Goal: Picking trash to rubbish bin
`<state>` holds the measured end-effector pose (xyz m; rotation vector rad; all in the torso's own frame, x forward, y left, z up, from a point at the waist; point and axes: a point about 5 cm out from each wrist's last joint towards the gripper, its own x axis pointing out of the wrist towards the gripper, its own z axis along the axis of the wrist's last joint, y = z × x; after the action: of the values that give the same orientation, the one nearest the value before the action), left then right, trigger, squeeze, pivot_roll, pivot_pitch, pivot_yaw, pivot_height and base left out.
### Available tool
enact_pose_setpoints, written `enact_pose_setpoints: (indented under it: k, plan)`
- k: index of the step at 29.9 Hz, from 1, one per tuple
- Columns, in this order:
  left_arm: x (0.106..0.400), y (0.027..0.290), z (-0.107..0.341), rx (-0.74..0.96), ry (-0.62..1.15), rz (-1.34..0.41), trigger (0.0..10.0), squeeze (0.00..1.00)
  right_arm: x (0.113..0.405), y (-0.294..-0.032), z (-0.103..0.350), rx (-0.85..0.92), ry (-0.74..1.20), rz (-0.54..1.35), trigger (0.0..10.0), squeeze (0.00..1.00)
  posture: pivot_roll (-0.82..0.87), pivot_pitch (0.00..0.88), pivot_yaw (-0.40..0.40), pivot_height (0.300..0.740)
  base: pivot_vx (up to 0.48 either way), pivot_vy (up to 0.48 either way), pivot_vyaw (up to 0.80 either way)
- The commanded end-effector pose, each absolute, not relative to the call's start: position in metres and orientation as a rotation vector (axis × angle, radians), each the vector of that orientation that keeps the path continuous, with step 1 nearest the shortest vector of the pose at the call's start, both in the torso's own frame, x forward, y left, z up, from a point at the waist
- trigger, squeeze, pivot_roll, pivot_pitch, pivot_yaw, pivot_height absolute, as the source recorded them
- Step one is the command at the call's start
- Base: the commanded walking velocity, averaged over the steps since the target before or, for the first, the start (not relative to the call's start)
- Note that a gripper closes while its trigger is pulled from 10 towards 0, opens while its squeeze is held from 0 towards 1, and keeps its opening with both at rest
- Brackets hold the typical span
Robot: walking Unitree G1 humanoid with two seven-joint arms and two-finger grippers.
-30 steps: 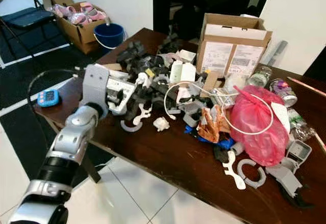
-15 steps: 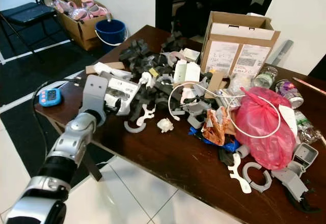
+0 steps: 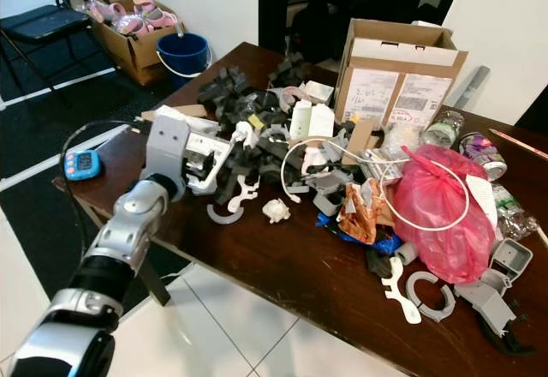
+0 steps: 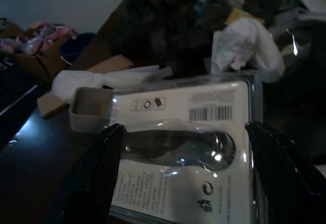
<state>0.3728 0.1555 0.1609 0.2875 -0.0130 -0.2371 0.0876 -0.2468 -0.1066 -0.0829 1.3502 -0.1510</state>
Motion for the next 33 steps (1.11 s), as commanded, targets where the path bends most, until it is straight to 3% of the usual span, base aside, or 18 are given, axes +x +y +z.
enact_pose_setpoints:
  k: [1,17,25,33]
  plan:
    - [0.374,0.150,0.157,0.292,-0.005,-0.271,10.0,0.00,0.080,-0.250,-0.107,-0.093,1.370,-0.154,10.0,0.00,0.11,0.144,-0.059,0.740,0.000,0.000,0.00]
    - [0.378,0.140,0.154,0.326,-0.008,-0.321,10.0,0.00,0.077,-0.251,-0.107,-0.092,1.375,-0.156,10.0,0.00,0.10,0.148,-0.059,0.740,0.000,0.000,0.00]
    - [0.375,0.119,0.158,0.316,-0.066,-0.431,10.0,0.00,0.077,-0.251,-0.108,-0.091,1.375,-0.157,10.0,0.00,0.10,0.151,-0.060,0.740,0.000,0.000,0.00]
    - [0.376,0.120,0.144,0.314,0.004,-0.390,10.0,0.00,0.077,-0.253,-0.107,-0.094,1.377,-0.156,10.0,0.00,0.10,0.157,-0.065,0.740,0.000,0.000,0.00]
